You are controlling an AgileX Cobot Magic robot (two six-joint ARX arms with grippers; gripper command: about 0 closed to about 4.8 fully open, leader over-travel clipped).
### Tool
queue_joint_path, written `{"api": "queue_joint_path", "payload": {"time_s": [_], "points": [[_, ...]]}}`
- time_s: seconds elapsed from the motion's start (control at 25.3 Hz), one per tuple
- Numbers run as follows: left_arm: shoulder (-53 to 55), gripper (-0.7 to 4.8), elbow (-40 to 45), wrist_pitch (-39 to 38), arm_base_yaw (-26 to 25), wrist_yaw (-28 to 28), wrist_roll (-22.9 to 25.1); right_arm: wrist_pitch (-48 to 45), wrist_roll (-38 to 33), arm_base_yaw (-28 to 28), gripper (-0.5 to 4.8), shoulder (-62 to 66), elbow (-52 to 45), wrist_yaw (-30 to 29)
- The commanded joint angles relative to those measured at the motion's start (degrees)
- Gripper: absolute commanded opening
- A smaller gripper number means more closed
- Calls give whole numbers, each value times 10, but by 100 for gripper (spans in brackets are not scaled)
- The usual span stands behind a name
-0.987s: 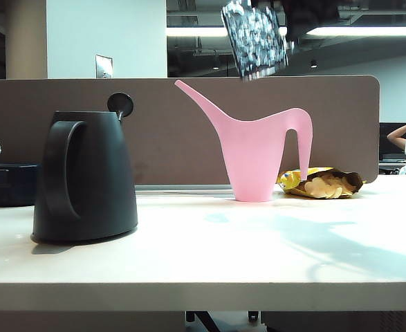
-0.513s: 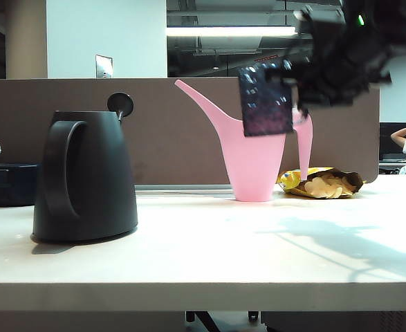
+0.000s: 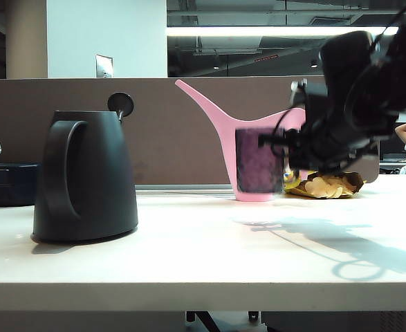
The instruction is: Pour the water from the cup into the kettle.
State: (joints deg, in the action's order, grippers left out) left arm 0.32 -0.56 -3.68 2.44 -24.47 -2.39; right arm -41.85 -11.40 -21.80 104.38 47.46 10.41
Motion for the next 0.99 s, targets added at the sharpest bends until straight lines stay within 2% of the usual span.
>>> {"api": "queue_joint_path", "payload": {"time_s": [0.04,0.51,0.99], "points": [[0,-5,-2,8,0,-2,0,-36,-7,-1,-6,16,2,0],[0,-5,-2,8,0,-2,0,-105,-6,-1,-6,82,2,0],[0,-5,-2,8,0,-2,0,-92,-6,-1,-3,92,2,2]]}}
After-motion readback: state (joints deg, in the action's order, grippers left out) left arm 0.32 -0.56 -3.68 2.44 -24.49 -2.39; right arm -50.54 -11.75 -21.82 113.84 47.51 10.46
